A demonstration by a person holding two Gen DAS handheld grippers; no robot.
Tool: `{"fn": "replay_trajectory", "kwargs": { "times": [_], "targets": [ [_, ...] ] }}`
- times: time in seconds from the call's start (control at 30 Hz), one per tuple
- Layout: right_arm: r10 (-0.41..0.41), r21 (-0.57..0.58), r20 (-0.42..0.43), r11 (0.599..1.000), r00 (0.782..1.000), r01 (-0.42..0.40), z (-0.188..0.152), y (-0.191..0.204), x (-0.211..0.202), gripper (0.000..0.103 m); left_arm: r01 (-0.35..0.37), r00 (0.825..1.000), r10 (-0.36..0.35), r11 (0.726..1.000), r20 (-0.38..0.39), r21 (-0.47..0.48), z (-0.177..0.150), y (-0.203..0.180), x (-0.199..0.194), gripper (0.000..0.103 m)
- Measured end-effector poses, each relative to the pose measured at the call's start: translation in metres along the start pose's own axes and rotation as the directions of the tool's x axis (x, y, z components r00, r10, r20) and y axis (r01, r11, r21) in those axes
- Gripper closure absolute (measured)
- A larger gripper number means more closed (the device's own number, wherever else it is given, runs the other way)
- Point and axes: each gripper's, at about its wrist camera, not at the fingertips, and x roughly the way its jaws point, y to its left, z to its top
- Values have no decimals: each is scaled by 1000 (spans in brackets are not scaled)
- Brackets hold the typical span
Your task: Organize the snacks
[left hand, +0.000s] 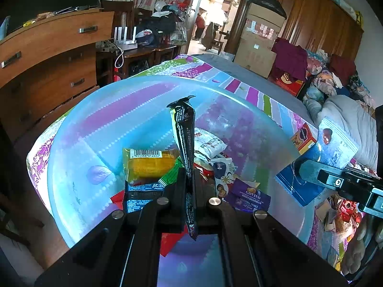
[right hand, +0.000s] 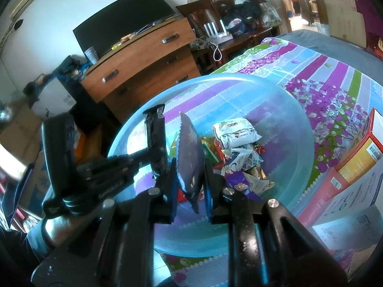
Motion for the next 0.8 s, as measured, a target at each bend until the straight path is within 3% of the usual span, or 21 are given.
{"fn": "replay_trajectory", "kwargs": {
  "times": [0.3,0.33,0.4,0.43,0.47,0.5,0.57,0.63,0.8],
  "targets": [
    [7,27,-9,1000,1000,-6,-3,-4,5,82,10,999,-10,1000,-31,-18,-1,4,8,100],
    [4,32,-11,999,1000,-4,-3,-4,6,77,5,999,-6,1000,-36,-21,-2,5,9,100],
    [-2,40,-9,999,1000,2,-5,-6,6,52,7,999,-8,1000,-37,-31,-3,7,10,97],
    [-9,41,-6,999,1000,9,-5,-6,5,36,10,999,-11,999,-36,-34,-3,7,10,86],
    [-20,42,-3,999,1000,20,-5,-5,5,26,9,999,-10,999,-31,-36,-2,6,8,66],
    [-28,46,-1,999,1000,28,-5,-5,5,24,7,1000,-8,999,-19,-35,-2,5,5,59],
    [-28,51,3,998,1000,28,-5,-3,3,24,-13,1000,13,1000,12,-25,-1,3,-1,33],
    [-48,17,16,999,999,47,-5,7,-4,24,-37,999,38,999,39,-19,1,2,-6,25],
    [-79,-117,111,989,991,92,-12,45,-47,24,-42,995,44,999,87,-26,5,2,-24,25]
  ]
}}
